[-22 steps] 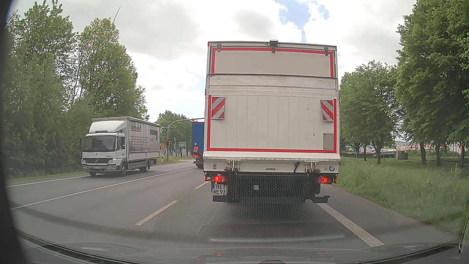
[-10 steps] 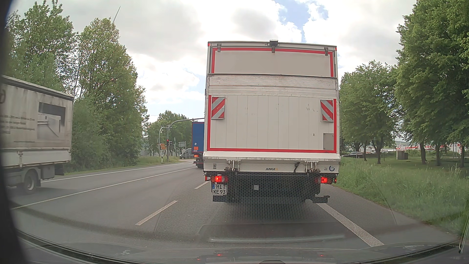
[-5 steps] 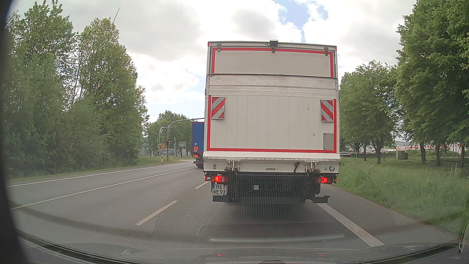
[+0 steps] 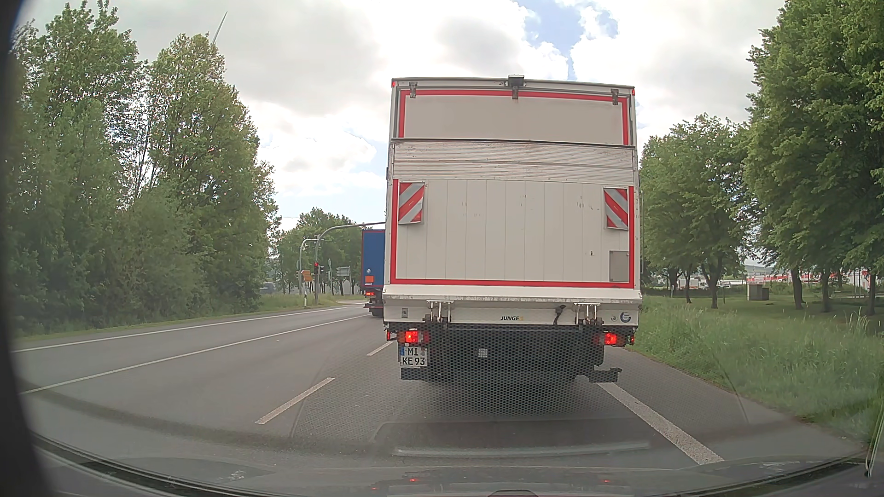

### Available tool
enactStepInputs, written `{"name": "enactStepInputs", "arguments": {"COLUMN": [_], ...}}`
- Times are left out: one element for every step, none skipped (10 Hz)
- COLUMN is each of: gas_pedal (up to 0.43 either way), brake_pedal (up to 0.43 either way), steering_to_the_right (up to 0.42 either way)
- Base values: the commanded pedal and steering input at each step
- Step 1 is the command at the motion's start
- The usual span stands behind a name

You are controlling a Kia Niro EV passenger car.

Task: Follow the waypoints while adhering to traffic rules and regulations

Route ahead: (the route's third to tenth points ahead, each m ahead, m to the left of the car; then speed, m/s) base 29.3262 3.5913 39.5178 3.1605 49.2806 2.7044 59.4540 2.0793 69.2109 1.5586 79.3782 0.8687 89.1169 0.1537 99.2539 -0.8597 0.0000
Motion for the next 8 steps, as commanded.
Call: {"name": "enactStepInputs", "arguments": {"gas_pedal": [0.0, 0.0, 0.0, 0.0, 0.0, 0.0, 0.0, 0.0], "brake_pedal": [0.0, 0.0, 0.0, 0.0, 0.0, 0.0, 0.0, 0.0], "steering_to_the_right": [0.0, 0.0, 0.0, 0.0, 0.0, 0.0, 0.0, 0.0]}}
